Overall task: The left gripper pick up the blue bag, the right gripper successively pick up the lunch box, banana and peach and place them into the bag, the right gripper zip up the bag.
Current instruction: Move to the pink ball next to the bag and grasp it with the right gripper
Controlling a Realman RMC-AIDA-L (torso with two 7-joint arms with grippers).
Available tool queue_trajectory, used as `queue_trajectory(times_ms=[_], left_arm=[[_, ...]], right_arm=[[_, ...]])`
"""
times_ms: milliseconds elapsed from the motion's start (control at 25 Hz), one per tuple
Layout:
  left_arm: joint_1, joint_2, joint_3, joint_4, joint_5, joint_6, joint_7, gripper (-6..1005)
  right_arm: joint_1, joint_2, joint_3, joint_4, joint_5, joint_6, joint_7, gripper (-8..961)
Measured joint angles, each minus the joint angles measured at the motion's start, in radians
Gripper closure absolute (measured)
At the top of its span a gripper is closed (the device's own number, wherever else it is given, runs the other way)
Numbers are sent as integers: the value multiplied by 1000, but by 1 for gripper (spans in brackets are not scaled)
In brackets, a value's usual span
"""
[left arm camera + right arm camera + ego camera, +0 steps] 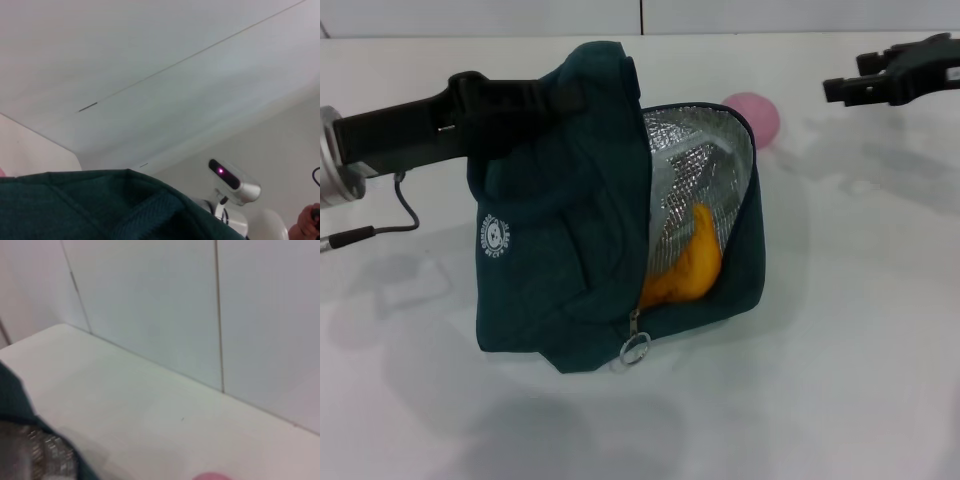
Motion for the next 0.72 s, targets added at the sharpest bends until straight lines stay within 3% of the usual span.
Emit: queue_trajectory(times_ms=[120, 400, 720], left_arm=[[3, -1, -1, 0, 0, -2, 12, 953], [6, -2, 2, 0, 2, -2, 30, 953], [-2, -5, 2, 0, 4, -2, 34, 953]], right_arm=[[7, 3, -84, 120, 88, 161, -59, 289], [38, 8, -225, 269, 231, 381, -175, 289], [89, 12, -294, 424, 363, 492, -286, 290]])
